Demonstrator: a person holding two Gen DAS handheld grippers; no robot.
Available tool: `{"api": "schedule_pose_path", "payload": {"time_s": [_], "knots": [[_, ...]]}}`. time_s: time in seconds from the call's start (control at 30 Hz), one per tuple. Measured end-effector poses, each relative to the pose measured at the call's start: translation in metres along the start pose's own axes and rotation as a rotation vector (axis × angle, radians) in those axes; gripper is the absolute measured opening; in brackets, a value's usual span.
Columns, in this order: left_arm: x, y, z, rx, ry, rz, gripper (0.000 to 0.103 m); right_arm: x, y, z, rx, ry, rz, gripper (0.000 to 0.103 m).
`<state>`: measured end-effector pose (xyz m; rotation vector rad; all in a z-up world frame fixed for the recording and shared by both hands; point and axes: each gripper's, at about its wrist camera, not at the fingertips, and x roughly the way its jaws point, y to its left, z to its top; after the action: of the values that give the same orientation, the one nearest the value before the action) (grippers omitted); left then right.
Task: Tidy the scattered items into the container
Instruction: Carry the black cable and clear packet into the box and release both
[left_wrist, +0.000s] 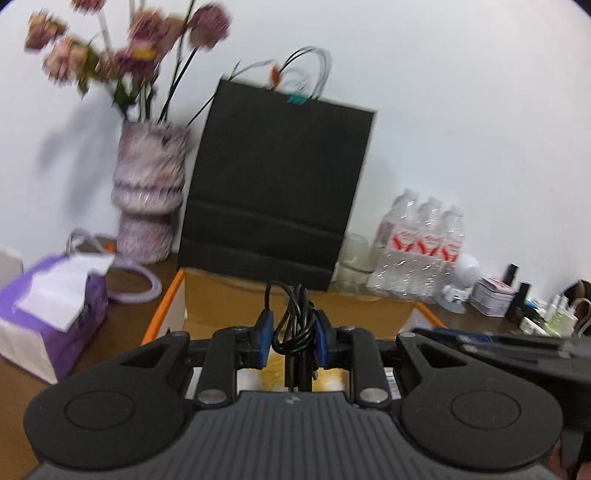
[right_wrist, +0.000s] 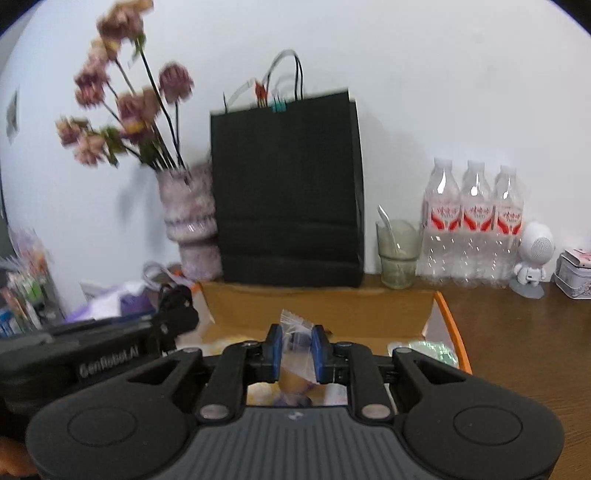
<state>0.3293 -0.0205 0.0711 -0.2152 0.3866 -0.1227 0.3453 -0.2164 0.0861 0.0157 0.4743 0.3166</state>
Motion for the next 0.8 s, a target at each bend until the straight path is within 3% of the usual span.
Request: {"api": "schedule_pose_path", "payload": {"time_s": [0.27,0.33,0.37,0.4,0.43,0.5,0.6,0.8], "knots": [[0.023,0.007,-0.009,0.037,0.072,0.016,0.026,0.021,-0.008,-0.013,0.012,0.066,-0.019,0.016],[0.021,0.005,-0.009,0.041,0.076,0.034,0.052,0.021,-0.01,-0.012,0.016,0.079,-0.018,0.021],[0.019,0.005,-0.008,0.039,0.07,0.054,0.087,0.021,-0.011,-0.012,0.019,0.082,-0.016,0.029],[0.016,0.004,-0.007,0.035,0.051,0.091,0.099,0.019,-0.012,-0.011,0.025,0.081,-0.017,0.049],[0.012,0.004,-0.005,0.036,0.026,0.133,0.103,0.016,-0.014,-0.009,0.035,0.074,-0.023,0.073],[0.005,0.006,-0.001,0.039,-0.002,0.143,0.103,0.01,-0.019,-0.004,0.058,0.054,-0.01,0.103],[-0.003,0.009,0.003,0.001,-0.011,0.118,0.103,-0.001,-0.021,0.001,0.069,0.035,0.039,0.103],[-0.006,0.006,0.006,0.006,0.006,0.113,0.103,-0.006,-0.017,0.006,0.047,0.028,0.029,0.103]]}}
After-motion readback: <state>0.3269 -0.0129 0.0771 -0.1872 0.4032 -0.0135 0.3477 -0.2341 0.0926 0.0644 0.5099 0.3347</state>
